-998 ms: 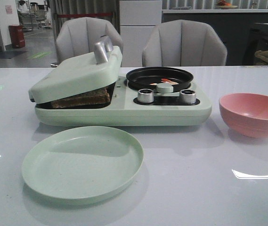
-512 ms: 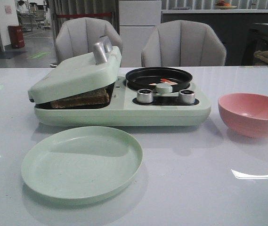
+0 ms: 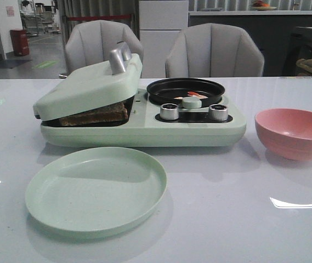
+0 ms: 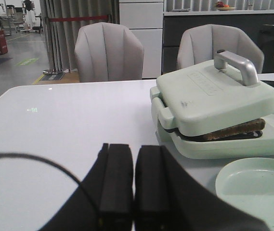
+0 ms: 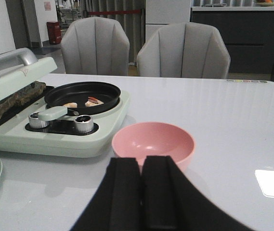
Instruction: Make breakfast with bread and shrimp
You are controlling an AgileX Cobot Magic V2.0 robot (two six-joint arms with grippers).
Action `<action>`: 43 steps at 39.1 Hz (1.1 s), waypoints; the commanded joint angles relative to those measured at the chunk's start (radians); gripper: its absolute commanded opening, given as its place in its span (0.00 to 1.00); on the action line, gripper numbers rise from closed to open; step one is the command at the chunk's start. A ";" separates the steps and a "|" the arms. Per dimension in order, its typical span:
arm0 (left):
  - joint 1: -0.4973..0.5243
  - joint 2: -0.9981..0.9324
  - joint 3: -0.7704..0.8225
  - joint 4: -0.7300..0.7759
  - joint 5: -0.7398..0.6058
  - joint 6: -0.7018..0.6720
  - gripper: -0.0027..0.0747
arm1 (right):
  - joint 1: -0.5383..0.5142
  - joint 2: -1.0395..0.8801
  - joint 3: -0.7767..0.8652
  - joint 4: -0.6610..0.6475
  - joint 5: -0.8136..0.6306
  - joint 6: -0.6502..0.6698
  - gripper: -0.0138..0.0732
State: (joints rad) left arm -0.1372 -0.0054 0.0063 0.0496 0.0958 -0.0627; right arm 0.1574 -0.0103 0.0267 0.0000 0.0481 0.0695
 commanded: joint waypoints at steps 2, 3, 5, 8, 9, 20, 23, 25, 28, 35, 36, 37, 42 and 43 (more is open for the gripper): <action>-0.001 -0.016 0.019 0.000 -0.078 -0.013 0.18 | -0.005 -0.022 -0.017 0.016 -0.093 0.007 0.31; -0.001 -0.016 0.019 0.000 -0.078 -0.013 0.18 | -0.005 -0.022 -0.017 0.022 -0.093 0.007 0.31; -0.001 -0.016 0.019 0.000 -0.078 -0.013 0.18 | -0.005 -0.022 -0.017 0.041 -0.093 0.007 0.31; -0.001 -0.016 0.019 0.000 -0.078 -0.013 0.18 | -0.005 -0.022 -0.017 0.049 -0.093 0.007 0.31; -0.001 -0.016 0.019 0.000 -0.078 -0.013 0.18 | -0.005 -0.022 -0.017 0.049 -0.093 0.007 0.31; -0.001 -0.016 0.019 0.000 -0.078 -0.013 0.18 | -0.005 -0.022 -0.017 0.049 -0.093 0.007 0.31; -0.001 -0.016 0.019 0.000 -0.078 -0.013 0.18 | -0.005 -0.022 -0.017 0.049 -0.093 0.007 0.31; -0.001 -0.016 0.019 0.000 -0.078 -0.013 0.18 | -0.005 -0.022 -0.017 0.049 -0.093 0.007 0.31; -0.001 -0.016 0.019 0.000 -0.078 -0.013 0.18 | -0.005 -0.022 -0.017 0.049 -0.093 0.007 0.31; -0.001 -0.016 0.019 0.000 -0.078 -0.013 0.18 | -0.005 -0.022 -0.017 0.049 -0.093 0.007 0.31; -0.001 -0.016 0.019 0.000 -0.078 -0.013 0.18 | -0.005 -0.022 -0.017 0.049 -0.093 0.007 0.31; -0.001 -0.016 0.019 0.000 -0.078 -0.013 0.18 | -0.005 -0.022 -0.017 0.049 -0.093 0.007 0.31; -0.001 -0.016 0.019 0.000 -0.078 -0.013 0.18 | -0.005 -0.022 -0.017 0.049 -0.093 0.007 0.31; -0.001 -0.016 0.019 0.000 -0.078 -0.013 0.18 | -0.005 -0.022 -0.017 0.049 -0.093 0.007 0.31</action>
State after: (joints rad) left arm -0.1372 -0.0054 0.0063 0.0496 0.0958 -0.0627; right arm 0.1574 -0.0103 0.0267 0.0510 0.0417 0.0806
